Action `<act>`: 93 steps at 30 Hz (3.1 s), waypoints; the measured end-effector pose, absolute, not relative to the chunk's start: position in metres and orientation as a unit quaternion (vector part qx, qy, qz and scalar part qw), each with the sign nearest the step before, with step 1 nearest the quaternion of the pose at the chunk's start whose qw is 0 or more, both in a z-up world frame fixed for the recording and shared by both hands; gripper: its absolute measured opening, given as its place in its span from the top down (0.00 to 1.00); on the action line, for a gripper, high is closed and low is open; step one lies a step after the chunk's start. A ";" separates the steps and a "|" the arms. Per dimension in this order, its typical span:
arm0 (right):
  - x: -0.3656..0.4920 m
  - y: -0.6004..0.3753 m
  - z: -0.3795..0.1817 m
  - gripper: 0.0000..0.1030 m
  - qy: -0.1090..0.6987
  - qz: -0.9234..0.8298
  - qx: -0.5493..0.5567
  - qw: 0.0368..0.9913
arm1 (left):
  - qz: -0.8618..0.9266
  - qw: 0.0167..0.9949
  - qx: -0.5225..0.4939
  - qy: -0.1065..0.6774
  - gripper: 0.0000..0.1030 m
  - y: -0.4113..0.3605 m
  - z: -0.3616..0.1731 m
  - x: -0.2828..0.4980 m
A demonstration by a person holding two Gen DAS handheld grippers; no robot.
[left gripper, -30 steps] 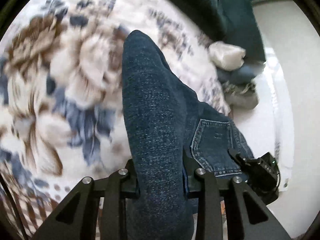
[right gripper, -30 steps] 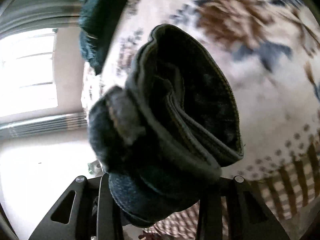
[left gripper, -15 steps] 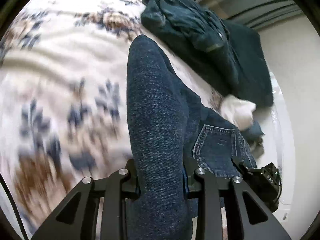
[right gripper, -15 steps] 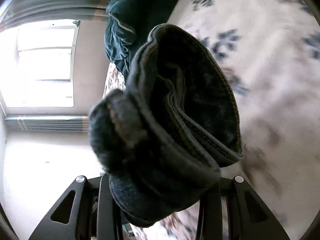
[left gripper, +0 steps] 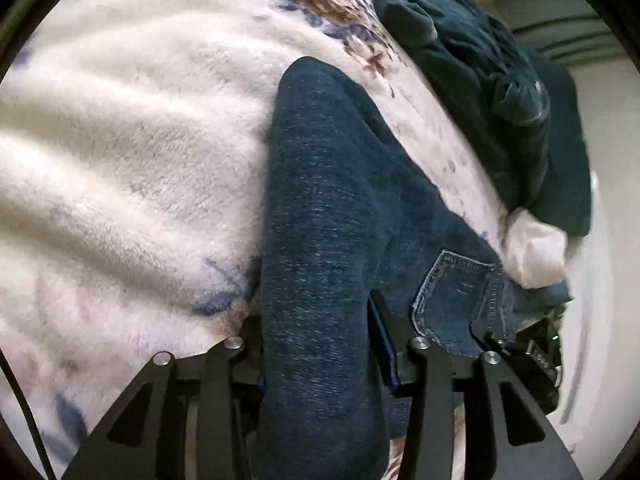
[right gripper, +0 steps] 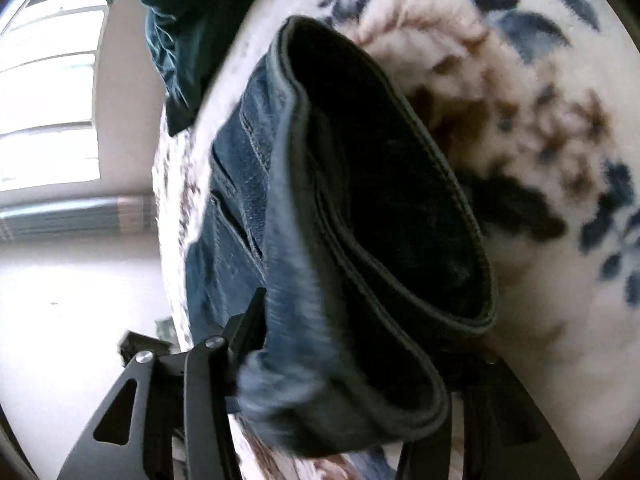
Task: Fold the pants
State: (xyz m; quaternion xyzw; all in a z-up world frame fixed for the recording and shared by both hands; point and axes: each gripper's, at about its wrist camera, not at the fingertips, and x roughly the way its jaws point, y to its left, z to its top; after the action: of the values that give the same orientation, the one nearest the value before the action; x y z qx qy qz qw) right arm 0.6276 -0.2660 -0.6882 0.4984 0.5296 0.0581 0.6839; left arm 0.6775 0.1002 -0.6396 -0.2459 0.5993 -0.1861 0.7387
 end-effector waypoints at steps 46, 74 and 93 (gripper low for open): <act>0.337 -0.199 -0.075 0.04 0.456 -0.044 0.017 0.889 | -0.012 0.888 0.022 0.460 0.01 -0.003 -0.169 0.379; 0.179 -0.201 0.088 0.04 0.394 -0.005 -0.003 0.919 | -0.001 0.928 0.009 0.373 0.01 -0.012 -0.043 0.253; 0.247 -0.207 0.010 0.01 0.391 -0.064 -0.002 0.918 | 0.030 0.924 0.026 0.380 0.00 -0.012 -0.104 0.304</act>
State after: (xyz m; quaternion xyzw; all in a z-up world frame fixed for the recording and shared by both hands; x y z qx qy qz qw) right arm 0.2473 -0.2074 0.0103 -0.0022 0.3907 -0.0640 0.9183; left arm 0.3039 -0.0119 -0.1039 0.0259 0.3804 0.0304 0.9240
